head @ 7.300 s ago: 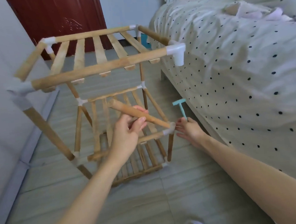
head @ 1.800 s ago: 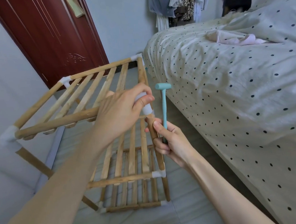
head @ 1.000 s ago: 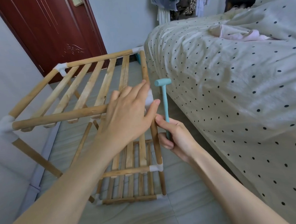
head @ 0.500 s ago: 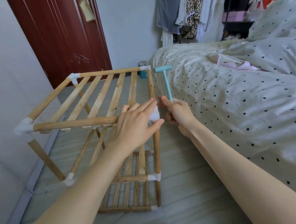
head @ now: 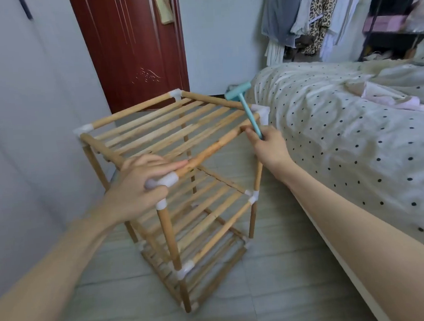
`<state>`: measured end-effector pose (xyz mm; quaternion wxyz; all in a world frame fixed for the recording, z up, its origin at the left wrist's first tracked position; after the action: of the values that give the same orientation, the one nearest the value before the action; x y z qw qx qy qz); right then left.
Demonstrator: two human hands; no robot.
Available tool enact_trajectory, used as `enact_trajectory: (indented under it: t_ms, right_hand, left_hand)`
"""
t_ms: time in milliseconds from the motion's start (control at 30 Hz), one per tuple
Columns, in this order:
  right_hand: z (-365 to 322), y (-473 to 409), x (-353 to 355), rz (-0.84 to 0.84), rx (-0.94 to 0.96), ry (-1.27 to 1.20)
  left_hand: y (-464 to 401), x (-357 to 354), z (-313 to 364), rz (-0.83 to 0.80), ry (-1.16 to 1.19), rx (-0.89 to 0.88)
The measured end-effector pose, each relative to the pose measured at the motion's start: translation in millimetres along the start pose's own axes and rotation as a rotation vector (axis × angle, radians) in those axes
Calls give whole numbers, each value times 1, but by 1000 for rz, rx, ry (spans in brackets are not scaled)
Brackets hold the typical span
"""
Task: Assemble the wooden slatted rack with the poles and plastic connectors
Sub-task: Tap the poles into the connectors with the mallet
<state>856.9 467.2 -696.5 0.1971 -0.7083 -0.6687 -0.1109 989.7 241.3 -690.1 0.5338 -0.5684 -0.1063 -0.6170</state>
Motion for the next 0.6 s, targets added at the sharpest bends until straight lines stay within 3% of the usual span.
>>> enact_trajectory:
  t_ms: [100,200,267,433,600]
  right_hand:
    - [-13,-10,4,172,118,248]
    - [-25,-20,10,193,170,397]
    - [-25,-23,11,128,53,321]
    - [-9,-8,-1,-1,-223,-168]
    - [-10,-1,1,-36,-271,-140]
  left_hand:
    - [22,26,-23,-35,42,97]
    - [44,51,-40,43,94,156]
    - [57,61,-52,91,89,257]
    - [55,55,-62,-4,-290,320]
    - [42,49,-58,-2,-533,306]
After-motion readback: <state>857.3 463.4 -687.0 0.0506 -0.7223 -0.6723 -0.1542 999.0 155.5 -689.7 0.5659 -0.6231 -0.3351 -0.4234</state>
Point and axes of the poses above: each hand's wrist, its own y-axis away from the middle knuckle, its own x-axis out of the back of the hand, z = x × y, the point moved 5 cm from there along -y, towards the middle knuckle, and after that the axes turned 14 degrees about -x, right-handed, at the moved point
